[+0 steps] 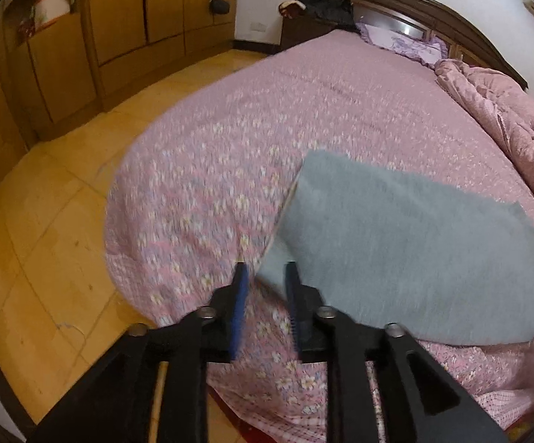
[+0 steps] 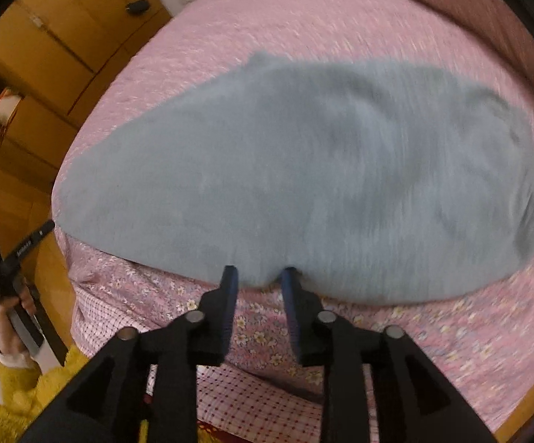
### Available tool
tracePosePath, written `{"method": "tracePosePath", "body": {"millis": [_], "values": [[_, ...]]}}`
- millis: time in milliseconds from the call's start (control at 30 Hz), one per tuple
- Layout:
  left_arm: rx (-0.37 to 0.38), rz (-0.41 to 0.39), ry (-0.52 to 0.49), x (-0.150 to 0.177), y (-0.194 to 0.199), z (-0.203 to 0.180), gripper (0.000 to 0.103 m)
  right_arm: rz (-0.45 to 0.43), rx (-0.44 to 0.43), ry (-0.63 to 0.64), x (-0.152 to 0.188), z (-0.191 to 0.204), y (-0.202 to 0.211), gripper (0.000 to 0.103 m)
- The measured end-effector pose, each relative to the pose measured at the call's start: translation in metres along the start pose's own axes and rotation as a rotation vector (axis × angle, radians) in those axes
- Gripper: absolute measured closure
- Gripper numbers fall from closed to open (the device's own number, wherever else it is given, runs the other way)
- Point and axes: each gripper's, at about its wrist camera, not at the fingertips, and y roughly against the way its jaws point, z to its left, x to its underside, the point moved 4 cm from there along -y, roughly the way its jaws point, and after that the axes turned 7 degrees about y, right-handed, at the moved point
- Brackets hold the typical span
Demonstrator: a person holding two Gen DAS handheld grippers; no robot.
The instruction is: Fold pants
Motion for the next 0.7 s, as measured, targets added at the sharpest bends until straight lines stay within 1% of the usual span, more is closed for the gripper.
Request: {"method": "tracePosePath", "body": {"millis": [67, 100, 167, 267, 367, 533, 633, 700], "values": [[0.008, -0.018, -0.025, -0.011, -0.002, -0.005, 0.081, -0.025, 0.018, 0.042, -0.006, -0.003, 0.012, 0.066], [0.012, -0.019, -0.032, -0.017, -0.005, -0.008, 0.08, -0.036, 0.027, 0.057, -0.011, -0.005, 0.016, 0.064], [0.045, -0.017, -0.042, -0.029, -0.014, -0.014, 0.08, -0.062, 0.057, 0.082, -0.027, -0.006, 0.02, 0.057], [0.095, -0.004, -0.047, -0.046, -0.031, -0.027, 0.08, -0.104, 0.106, 0.106, -0.051, -0.013, 0.026, 0.053], [0.125, 0.023, -0.059, -0.057, -0.049, -0.038, 0.08, -0.127, 0.15, 0.13, -0.079, -0.02, 0.02, 0.053], [0.117, 0.062, -0.062, -0.062, -0.071, -0.044, 0.08, -0.131, 0.182, 0.176, -0.123, -0.033, -0.004, 0.052], [0.124, 0.078, -0.053, -0.064, -0.079, -0.045, 0.08, -0.121, 0.166, 0.194, -0.145, -0.033, -0.022, 0.053], [0.13, 0.09, -0.044, -0.063, -0.084, -0.046, 0.08, -0.11, 0.119, 0.209, -0.158, -0.032, -0.033, 0.053]]}}
